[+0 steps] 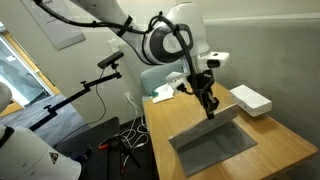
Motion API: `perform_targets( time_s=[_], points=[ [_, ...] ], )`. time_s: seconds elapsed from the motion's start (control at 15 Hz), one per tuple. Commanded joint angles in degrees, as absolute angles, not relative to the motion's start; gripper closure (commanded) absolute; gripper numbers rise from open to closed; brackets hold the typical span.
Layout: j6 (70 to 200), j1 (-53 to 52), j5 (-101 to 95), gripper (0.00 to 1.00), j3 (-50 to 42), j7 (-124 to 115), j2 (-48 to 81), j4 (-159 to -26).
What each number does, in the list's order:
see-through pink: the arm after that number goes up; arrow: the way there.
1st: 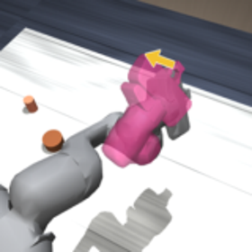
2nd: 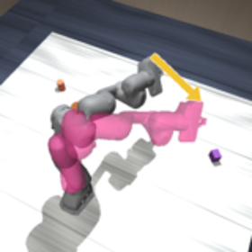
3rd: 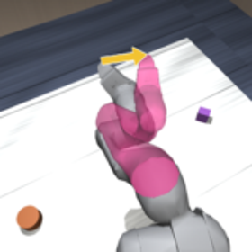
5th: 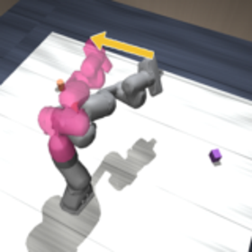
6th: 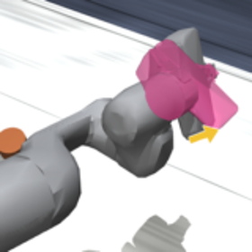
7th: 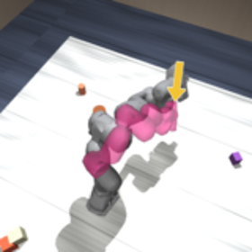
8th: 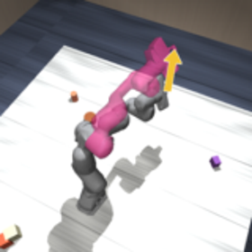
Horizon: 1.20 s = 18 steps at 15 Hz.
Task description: Wipe the counter with the white cloth, then unfold the gray cloth
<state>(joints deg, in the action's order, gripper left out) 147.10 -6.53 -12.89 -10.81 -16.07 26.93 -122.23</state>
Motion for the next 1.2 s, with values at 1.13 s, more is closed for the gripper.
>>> perform_targets(
  time_s=[1.13],
  points=[
    [148.4,-8.3,-12.9,1.00,-4.4,-14.5,19.6,-125.3]
  ],
)
